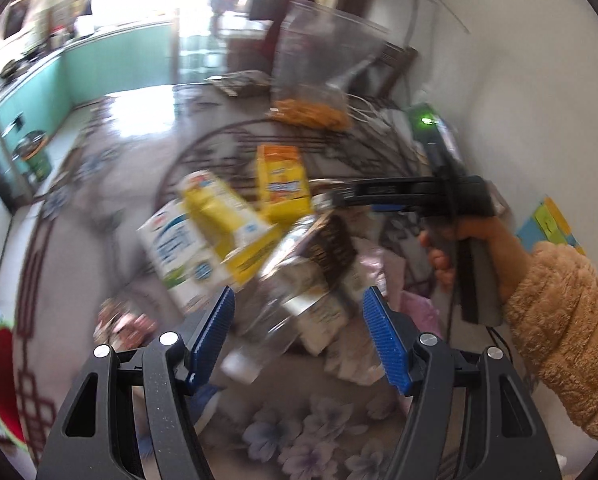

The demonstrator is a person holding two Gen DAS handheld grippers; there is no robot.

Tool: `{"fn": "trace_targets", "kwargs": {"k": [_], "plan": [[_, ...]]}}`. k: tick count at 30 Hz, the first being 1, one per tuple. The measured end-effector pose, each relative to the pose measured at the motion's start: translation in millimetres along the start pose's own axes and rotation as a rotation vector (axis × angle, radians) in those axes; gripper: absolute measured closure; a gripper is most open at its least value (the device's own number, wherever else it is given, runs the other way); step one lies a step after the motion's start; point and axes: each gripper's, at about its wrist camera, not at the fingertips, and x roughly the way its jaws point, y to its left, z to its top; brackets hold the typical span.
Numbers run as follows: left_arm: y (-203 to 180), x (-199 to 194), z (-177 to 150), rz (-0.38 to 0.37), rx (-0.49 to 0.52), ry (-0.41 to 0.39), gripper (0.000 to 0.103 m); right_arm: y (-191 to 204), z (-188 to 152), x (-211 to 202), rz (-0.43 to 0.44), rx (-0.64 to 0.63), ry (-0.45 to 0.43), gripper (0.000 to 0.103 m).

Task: Collect trash
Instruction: 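Grasp the brown drink carton with the left gripper while the right gripper grasps crumpled paper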

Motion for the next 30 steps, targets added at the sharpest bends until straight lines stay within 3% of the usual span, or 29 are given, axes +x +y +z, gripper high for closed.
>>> {"fn": "trace_targets", "kwargs": {"k": [1, 2, 5, 12, 20, 27, 30], "plan": [[-4, 4, 3, -0.012, 0.013, 0.007, 0.038, 1, -2, 2, 0.019, 0.001, 0.018, 0.033], [-8, 9, 8, -0.025, 0.027, 0.012, 0.038, 4, -3, 5, 0.027, -0.003, 0.038, 0.053], [-16, 24, 19, -0.035, 0.056, 0.029, 0.037, 8, -9, 4, 0.042, -0.011, 0.049, 0.061], [-20, 58, 34, -0.036, 0.078, 0.098, 0.037, 1, -28, -57, 0.070, 0.035, -0.117, 0.062], [-23, 87, 37, -0.010, 0.112, 0.162, 0.039, -13, -32, -67, 0.087, 0.077, -0.128, 0.061], [-19, 90, 39, -0.019, 0.087, 0.156, 0.073, -15, -34, -65, 0.084, 0.089, -0.126, 0.061], [-17, 84, 40, -0.014, 0.078, 0.137, 0.078, -9, -34, -71, 0.086, 0.078, -0.140, 0.061]]}}
